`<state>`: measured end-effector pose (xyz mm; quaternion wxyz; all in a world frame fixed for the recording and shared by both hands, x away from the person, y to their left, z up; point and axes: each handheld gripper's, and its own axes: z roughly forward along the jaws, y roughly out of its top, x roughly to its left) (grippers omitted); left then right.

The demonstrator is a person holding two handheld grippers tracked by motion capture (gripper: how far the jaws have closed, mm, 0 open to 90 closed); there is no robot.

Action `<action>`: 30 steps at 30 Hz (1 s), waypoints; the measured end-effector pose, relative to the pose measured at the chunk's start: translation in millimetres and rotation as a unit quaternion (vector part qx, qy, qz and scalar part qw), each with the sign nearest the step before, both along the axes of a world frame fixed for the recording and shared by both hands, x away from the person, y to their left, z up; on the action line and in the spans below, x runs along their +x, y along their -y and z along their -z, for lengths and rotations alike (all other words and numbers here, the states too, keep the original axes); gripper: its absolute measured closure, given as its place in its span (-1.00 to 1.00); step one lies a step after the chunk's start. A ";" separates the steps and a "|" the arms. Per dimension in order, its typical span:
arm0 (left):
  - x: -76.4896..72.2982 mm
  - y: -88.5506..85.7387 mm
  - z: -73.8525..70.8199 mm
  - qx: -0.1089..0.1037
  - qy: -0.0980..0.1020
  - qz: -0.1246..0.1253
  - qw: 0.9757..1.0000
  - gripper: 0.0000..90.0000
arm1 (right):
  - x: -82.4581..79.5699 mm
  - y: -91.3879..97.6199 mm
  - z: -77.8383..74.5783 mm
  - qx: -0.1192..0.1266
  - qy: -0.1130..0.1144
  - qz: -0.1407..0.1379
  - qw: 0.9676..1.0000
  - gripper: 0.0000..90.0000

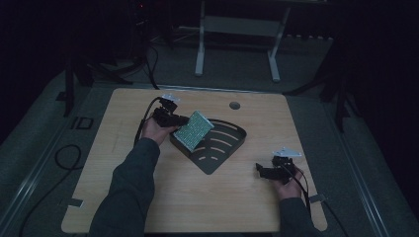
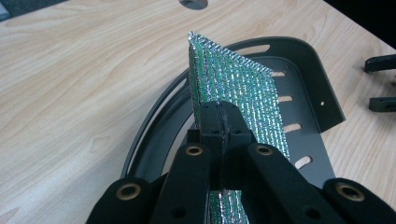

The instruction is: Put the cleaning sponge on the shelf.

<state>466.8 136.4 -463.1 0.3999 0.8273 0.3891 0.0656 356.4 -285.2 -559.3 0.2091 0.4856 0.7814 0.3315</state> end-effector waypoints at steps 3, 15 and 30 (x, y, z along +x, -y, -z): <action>1.2 1.9 2.9 0.008 -0.003 0.002 1.000 1.00 | -0.1 0.0 0.0 0.000 0.000 0.000 1.000 -0.69; 4.2 6.5 11.3 0.035 -0.008 0.001 0.999 1.00 | -0.2 0.0 0.0 0.000 0.000 0.000 1.000 -0.69; 5.7 13.2 19.2 0.070 -0.005 0.001 0.998 1.00 | -0.3 0.1 0.1 0.000 0.001 -0.001 1.000 -0.69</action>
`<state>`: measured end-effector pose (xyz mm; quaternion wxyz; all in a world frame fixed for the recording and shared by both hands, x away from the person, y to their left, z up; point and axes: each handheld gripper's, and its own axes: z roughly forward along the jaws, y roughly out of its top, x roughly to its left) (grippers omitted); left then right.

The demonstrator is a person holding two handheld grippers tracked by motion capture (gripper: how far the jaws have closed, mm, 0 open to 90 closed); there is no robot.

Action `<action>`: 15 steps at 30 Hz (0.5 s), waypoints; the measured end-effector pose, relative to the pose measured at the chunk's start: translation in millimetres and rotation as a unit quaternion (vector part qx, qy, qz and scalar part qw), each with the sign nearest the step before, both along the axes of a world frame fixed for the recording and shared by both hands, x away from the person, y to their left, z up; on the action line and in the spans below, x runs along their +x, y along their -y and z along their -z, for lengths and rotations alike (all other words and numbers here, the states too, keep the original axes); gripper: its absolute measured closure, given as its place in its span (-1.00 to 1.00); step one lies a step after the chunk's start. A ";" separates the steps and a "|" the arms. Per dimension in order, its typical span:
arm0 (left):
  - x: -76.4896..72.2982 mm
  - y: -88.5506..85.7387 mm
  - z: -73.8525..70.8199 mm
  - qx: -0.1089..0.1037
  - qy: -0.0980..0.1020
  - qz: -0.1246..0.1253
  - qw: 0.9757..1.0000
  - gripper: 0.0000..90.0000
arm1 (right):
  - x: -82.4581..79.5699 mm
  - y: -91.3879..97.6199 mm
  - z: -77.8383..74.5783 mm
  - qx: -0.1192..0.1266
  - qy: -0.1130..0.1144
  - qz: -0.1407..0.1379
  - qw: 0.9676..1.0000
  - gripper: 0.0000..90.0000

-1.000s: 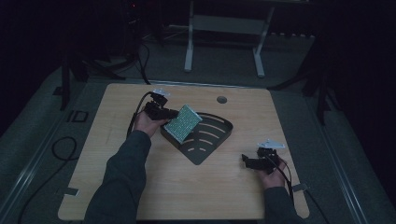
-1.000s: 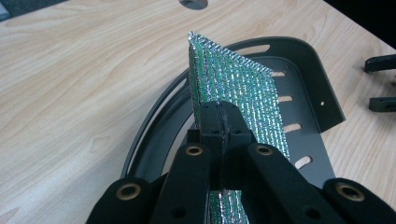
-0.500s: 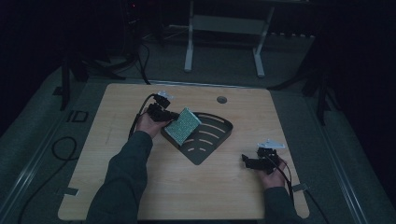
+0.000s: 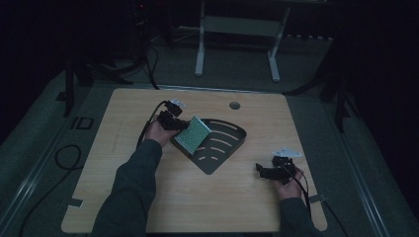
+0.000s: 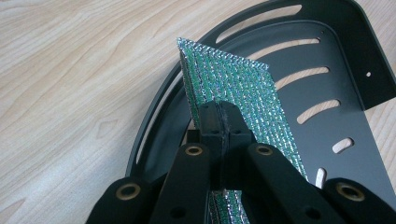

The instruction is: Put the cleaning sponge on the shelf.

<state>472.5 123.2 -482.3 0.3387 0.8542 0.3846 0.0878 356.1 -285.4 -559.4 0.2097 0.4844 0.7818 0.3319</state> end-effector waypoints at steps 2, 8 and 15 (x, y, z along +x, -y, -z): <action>0.3 0.7 1.0 0.004 -0.002 0.002 1.000 1.00 | 0.0 0.0 0.0 0.000 0.000 0.000 1.000 -0.69; 1.2 2.0 4.1 0.010 -0.004 0.002 1.000 1.00 | -0.1 0.0 0.0 0.000 0.000 0.000 1.000 -0.69; 2.5 4.1 8.0 0.013 -0.007 0.002 1.000 1.00 | -0.1 0.0 0.0 0.000 0.000 0.000 1.000 -0.69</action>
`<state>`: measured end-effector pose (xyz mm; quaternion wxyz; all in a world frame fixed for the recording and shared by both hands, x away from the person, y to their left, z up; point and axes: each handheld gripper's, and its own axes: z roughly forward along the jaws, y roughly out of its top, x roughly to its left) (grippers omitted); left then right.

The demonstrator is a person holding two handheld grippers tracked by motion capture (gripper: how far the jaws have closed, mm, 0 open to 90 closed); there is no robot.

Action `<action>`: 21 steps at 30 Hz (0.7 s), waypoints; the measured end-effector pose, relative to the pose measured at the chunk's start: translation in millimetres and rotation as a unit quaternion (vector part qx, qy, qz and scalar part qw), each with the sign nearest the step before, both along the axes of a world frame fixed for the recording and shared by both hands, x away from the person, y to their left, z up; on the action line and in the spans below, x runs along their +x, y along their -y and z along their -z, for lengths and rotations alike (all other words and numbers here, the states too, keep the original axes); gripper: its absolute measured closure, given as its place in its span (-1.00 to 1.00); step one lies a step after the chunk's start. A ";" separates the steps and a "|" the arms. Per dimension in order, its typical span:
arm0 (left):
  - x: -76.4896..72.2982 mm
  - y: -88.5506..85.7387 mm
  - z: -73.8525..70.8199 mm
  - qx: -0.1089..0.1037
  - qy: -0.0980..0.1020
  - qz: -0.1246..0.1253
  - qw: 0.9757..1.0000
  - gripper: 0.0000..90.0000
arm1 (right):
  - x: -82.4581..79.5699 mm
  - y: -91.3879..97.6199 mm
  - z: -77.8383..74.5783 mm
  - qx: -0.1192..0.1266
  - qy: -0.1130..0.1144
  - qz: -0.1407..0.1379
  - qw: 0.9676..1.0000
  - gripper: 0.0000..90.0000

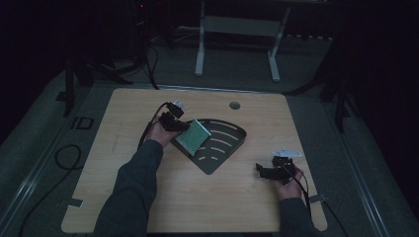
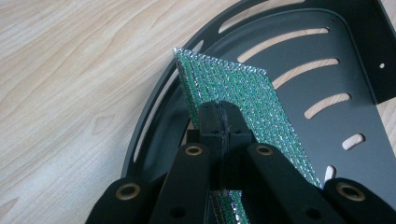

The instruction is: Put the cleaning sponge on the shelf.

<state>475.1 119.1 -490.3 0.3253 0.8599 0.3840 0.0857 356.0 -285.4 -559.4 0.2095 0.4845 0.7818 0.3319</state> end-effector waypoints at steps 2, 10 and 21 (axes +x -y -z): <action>0.2 0.9 1.2 0.006 -0.001 0.000 1.000 1.00 | 0.0 0.0 0.0 0.000 0.000 0.000 1.000 -0.69; 2.2 1.4 5.9 0.009 -0.006 -0.003 1.000 1.00 | -0.1 0.1 0.0 0.000 0.000 -0.001 1.000 -0.69; 2.6 1.9 8.5 0.010 -0.008 -0.001 1.000 0.99 | -0.4 0.1 0.0 0.000 0.000 0.000 1.000 -0.69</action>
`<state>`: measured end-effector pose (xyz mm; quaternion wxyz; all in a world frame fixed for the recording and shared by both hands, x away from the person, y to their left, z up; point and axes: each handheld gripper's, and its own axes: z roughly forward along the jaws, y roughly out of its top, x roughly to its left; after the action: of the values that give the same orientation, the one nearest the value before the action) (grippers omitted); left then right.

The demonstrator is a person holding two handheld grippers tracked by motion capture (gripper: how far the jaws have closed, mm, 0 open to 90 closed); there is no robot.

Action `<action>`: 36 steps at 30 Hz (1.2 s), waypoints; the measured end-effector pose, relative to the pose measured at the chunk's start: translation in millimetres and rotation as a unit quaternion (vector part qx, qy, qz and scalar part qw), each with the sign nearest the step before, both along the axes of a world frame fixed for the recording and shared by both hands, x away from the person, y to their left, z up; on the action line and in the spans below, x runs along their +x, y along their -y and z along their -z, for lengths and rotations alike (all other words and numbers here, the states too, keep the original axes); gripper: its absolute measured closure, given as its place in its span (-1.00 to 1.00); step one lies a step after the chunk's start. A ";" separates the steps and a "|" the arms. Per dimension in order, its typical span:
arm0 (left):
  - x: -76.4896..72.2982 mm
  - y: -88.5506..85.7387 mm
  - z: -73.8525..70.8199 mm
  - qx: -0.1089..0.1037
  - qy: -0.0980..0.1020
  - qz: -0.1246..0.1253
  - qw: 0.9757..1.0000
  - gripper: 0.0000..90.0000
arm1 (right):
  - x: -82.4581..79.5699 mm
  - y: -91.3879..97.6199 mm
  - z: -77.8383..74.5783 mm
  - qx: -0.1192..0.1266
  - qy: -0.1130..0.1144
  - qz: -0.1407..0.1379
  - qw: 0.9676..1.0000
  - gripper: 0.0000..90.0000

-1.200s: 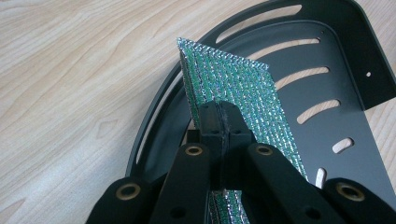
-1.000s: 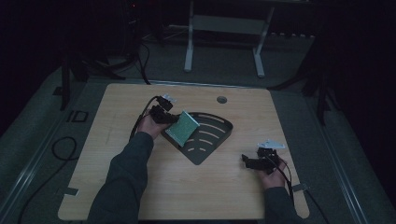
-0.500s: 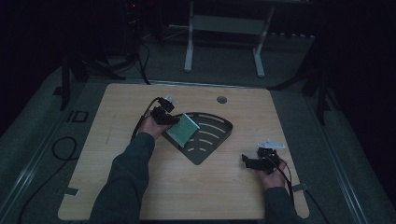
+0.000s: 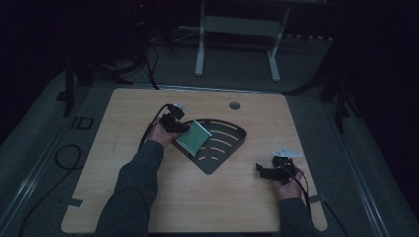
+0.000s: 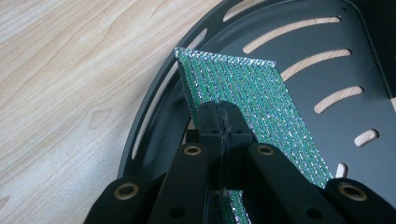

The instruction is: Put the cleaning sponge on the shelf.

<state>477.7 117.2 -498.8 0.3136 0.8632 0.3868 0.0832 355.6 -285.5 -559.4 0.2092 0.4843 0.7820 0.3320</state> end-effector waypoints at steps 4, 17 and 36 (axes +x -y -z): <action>0.4 0.9 1.6 -0.002 -0.001 -0.001 1.000 0.98 | 0.0 0.0 0.0 0.000 0.000 0.000 1.000 -0.69; 0.9 2.0 6.9 0.008 -0.004 -0.002 1.000 0.96 | -0.2 0.2 0.0 0.000 0.000 -0.001 1.000 -0.69; -3.3 -2.5 -1.9 -0.004 0.006 -0.004 1.000 0.86 | -0.4 0.2 0.0 0.000 0.000 -0.001 1.000 -0.69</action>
<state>474.4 119.7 -497.0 0.3189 0.8598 0.3889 0.0883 355.2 -285.7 -559.3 0.2091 0.4832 0.7826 0.3321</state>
